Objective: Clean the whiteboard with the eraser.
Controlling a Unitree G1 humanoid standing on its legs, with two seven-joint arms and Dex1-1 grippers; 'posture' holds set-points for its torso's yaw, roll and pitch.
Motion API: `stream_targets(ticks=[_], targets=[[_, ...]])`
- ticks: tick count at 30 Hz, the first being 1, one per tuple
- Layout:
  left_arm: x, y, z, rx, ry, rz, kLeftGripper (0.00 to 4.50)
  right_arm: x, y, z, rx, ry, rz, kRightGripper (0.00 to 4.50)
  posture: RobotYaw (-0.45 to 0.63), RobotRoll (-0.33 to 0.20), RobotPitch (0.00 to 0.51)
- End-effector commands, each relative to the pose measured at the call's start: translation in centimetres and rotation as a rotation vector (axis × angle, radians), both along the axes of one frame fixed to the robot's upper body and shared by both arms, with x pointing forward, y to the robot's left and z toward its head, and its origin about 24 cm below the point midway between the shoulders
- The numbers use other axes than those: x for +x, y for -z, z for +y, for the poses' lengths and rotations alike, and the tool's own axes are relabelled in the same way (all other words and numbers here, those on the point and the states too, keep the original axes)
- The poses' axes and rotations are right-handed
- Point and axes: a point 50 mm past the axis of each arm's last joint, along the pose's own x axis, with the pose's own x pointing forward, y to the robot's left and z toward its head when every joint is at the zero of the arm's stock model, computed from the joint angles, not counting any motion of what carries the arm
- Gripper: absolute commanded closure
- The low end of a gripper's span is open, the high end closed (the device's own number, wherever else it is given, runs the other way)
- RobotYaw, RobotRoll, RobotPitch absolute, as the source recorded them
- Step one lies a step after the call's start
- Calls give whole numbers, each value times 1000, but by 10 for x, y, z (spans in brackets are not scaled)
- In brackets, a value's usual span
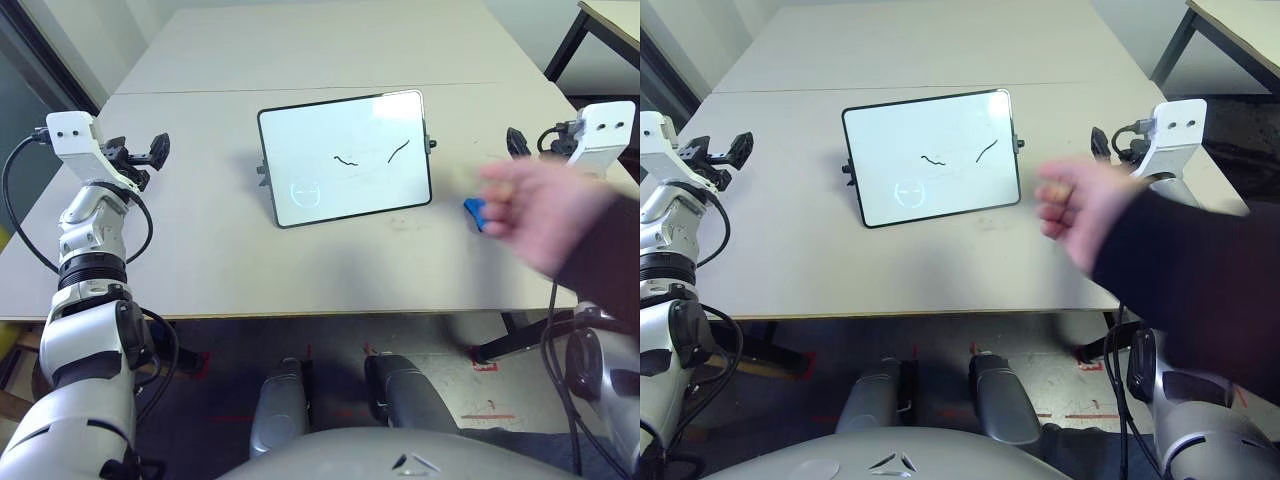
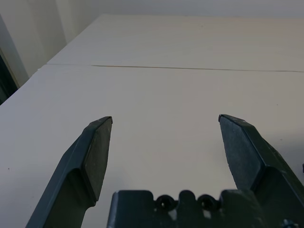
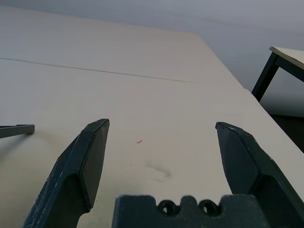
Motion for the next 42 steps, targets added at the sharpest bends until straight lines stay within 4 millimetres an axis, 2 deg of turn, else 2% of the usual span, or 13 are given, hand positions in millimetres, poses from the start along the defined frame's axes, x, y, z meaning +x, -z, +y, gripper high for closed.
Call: stream_targets(ticks=[1,9,17,25,31,33,39,42], targets=[[-1,0,3,6,-6,5,0,1,7,0,7,7,19,8,-158,0,101],[-4,1,2,18,8,3,0,3,7,4,10,-2,19,8,-148,0,97],[3,-16,-9,37,91,-55,0,6,-2,12,24,-9,-6,8,-154,0,74],[-2,-17,-44,171,342,-63,0,7,-8,13,35,-5,-4,8,-151,0,82],[-34,-26,-94,220,756,-69,0,10,-11,14,57,2,32,8,-146,0,88],[-45,-26,-104,233,848,-44,0,10,-11,14,55,8,60,8,-146,0,90],[-59,-20,-126,295,982,18,0,11,-16,18,-58,22,204,8,-158,0,94],[-61,-16,-131,327,1008,33,0,9,-28,20,-81,24,292,8,-166,0,97]])
